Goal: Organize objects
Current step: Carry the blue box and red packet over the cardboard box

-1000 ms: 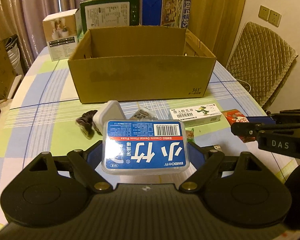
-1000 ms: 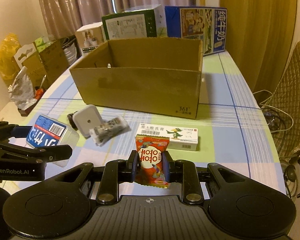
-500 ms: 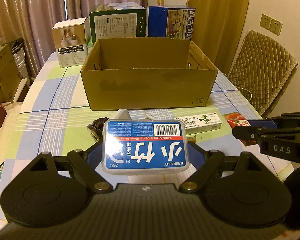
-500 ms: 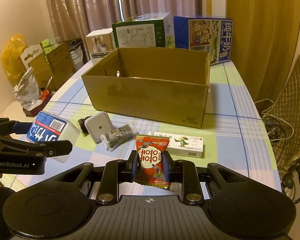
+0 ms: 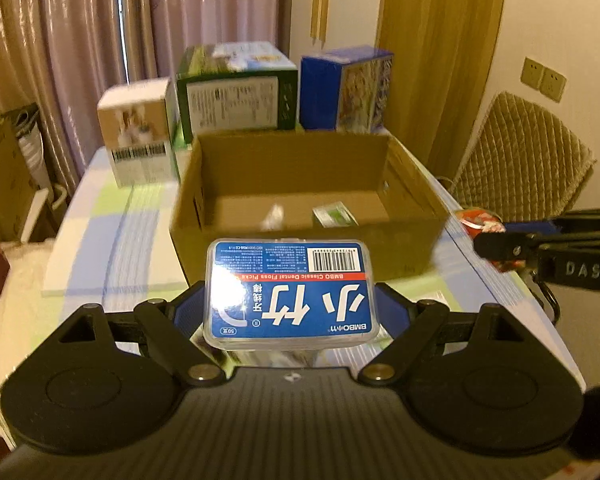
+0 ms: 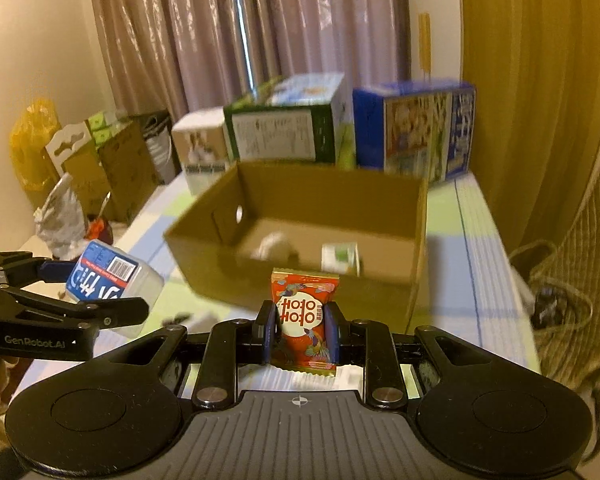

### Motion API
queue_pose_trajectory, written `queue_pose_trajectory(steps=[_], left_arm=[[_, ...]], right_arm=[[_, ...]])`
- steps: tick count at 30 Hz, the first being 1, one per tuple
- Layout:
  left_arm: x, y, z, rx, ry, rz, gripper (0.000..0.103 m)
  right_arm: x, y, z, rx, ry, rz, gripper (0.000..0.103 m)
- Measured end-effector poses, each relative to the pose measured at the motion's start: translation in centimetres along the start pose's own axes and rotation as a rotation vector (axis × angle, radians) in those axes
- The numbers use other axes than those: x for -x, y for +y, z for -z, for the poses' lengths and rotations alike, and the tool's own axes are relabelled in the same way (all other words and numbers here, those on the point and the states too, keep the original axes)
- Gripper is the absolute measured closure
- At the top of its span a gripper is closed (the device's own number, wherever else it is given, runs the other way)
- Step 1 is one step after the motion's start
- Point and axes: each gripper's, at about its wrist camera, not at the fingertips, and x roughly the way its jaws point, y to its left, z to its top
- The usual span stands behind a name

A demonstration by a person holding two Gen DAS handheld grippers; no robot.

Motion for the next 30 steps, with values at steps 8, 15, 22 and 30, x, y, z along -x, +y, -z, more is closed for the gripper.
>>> queue_pose_trajectory(steps=[8, 15, 22, 30], left_arm=[[-3.0, 2.9, -6.5, -0.009, -0.012, -0.011, 0.019], [-6.5, 4.4, -10.0, -0.004, 0.022, -0.004, 0.019], [-9.5, 4.6, -11.6, -0.014, 0.063, 0.004, 0.019], [-11.4, 4.9, -12.0, -0.007, 0.093, 0.005, 0.019]], right_arm=[[-3.4, -1.4, -6.4, 0.011, -0.004, -0.001, 0.08], [-7.2, -3.1, -9.6, -0.025, 0.045, 0.001, 0.08], [-9.9, -4.2, -10.9, -0.049, 0.087, 0.009, 0.08], [-11.3, -4.6, -11.4, -0.048, 0.107, 0.014, 0.08]])
